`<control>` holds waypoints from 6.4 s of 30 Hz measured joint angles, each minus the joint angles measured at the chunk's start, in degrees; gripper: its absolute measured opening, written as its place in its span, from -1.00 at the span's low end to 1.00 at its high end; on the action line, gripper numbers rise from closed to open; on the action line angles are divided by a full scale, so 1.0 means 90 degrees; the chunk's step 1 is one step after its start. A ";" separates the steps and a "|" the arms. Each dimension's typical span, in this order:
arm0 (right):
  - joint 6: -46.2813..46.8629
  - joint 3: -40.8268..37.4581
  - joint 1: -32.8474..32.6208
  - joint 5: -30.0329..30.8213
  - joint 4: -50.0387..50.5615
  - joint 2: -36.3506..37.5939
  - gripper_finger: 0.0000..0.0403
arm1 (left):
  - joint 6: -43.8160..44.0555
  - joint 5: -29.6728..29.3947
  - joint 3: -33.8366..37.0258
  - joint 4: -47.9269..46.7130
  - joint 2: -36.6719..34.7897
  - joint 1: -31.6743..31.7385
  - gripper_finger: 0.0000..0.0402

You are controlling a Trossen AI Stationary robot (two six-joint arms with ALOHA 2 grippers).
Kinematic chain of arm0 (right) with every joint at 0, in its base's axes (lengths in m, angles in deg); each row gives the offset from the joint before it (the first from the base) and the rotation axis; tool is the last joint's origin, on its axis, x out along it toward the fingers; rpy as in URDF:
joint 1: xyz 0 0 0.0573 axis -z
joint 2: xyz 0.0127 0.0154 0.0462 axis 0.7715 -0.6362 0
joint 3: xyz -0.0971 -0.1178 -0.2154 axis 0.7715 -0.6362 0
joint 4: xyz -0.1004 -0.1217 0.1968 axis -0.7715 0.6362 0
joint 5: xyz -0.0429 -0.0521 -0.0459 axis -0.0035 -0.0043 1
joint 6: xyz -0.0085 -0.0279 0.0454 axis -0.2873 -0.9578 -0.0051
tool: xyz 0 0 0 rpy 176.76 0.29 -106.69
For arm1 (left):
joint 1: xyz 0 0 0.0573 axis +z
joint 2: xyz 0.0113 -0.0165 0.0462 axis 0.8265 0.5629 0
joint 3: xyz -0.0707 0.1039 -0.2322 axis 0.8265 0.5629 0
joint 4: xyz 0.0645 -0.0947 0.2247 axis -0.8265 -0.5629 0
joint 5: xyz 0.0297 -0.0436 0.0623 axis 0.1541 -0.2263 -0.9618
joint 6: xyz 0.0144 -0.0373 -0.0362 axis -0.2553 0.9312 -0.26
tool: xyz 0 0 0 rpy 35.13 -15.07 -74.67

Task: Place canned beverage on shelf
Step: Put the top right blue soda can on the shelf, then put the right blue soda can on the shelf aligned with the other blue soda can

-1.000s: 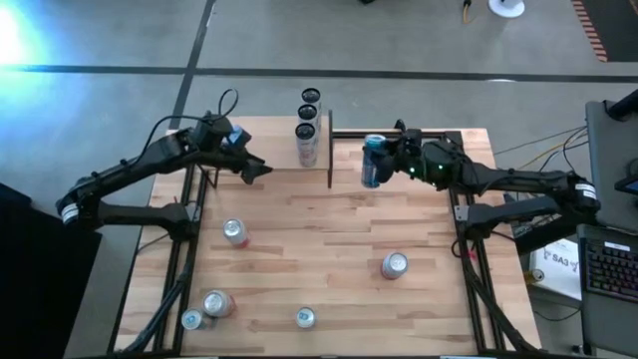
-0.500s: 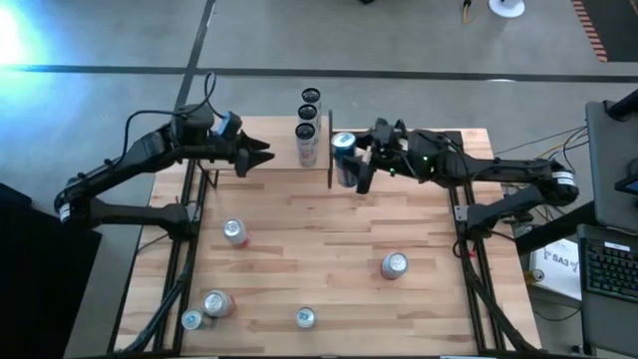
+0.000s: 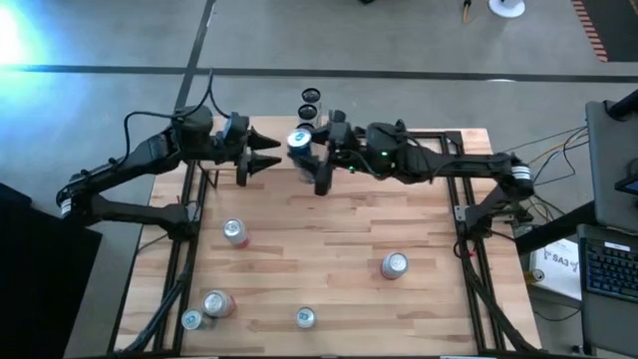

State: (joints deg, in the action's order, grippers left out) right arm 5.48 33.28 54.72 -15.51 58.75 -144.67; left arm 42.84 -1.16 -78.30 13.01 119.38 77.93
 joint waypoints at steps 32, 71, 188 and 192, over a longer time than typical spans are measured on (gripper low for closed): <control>-0.0183 0.2341 0.0029 -0.0110 0.0947 -0.1543 0.23 | -0.0178 0.0559 0.0005 0.1148 0.0150 -0.0014 0.49; 0.1101 0.2283 0.0097 0.0860 0.4903 0.1032 0.61 | -0.2955 -0.0500 -0.0003 -0.0748 0.0437 0.1772 -0.17; 0.4996 0.1897 -0.3374 -0.0886 0.6057 -0.2401 0.61 | 0.0967 0.1650 0.2090 -0.1413 -0.2690 0.1087 0.55; 0.2874 0.3018 -0.3359 -0.0990 0.6623 -0.3004 0.61 | 0.0985 0.1650 0.2085 -0.1417 -0.2896 0.0609 0.55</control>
State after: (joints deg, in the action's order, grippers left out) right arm 31.35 60.44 24.49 -24.42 118.35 -171.70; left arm 51.71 13.69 -59.54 0.26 93.31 83.41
